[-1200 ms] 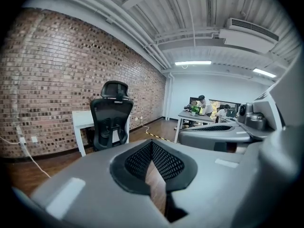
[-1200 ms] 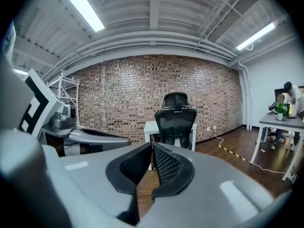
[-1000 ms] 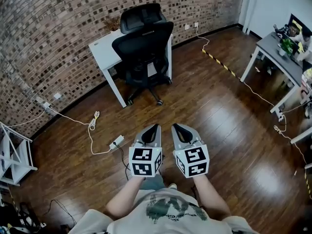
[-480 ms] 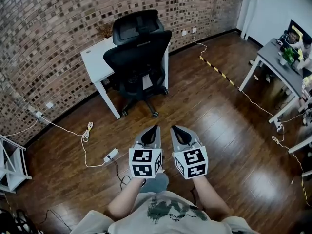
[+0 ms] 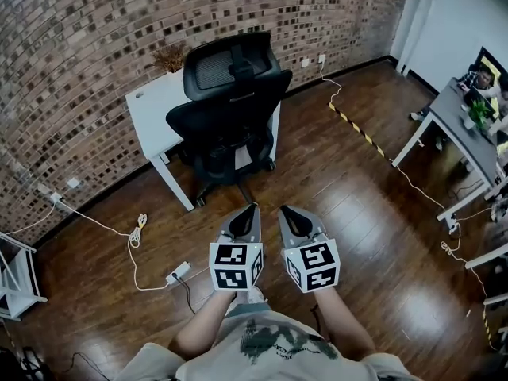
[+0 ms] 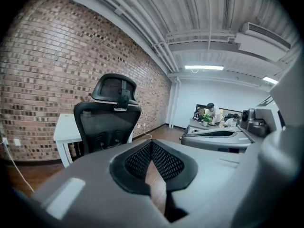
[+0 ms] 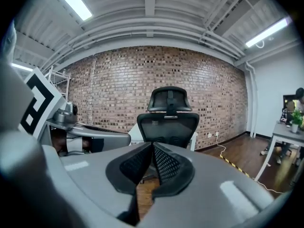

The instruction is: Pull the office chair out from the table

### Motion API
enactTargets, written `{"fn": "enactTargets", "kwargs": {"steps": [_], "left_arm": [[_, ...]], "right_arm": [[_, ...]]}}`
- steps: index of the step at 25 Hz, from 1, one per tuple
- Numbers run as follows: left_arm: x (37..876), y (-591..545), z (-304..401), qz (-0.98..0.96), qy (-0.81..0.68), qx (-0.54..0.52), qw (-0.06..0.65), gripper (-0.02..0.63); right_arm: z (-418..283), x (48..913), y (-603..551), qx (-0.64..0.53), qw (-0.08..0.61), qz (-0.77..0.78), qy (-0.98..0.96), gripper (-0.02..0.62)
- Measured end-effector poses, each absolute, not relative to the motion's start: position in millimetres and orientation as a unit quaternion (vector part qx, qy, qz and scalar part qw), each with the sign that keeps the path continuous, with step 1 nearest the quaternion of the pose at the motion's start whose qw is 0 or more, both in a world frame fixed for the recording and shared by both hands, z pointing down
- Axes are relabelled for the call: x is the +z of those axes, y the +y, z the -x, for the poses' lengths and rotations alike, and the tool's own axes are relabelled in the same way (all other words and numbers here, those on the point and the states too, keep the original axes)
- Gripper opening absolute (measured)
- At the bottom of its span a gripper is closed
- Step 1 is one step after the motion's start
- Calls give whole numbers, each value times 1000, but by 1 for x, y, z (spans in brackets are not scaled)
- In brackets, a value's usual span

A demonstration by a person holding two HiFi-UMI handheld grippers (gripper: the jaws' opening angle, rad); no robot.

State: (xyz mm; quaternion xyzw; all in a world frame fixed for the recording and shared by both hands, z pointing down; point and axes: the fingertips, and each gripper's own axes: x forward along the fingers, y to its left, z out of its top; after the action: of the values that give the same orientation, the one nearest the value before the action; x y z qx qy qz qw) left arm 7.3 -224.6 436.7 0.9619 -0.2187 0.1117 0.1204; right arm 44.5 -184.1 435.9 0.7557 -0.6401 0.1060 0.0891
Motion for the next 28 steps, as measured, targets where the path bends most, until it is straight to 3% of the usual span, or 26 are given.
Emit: {"fn": "enactTargets", "kwargs": {"steps": [17, 28], "left_arm": [[438, -340, -50, -954, -254, 102, 122, 14], [428, -409, -118, -939, -311, 84, 117, 14]], "right_arm": [[-99, 431, -303, 89, 87, -736, -665, 6], [-166, 421, -379, 75, 84, -690, -715, 6]]}}
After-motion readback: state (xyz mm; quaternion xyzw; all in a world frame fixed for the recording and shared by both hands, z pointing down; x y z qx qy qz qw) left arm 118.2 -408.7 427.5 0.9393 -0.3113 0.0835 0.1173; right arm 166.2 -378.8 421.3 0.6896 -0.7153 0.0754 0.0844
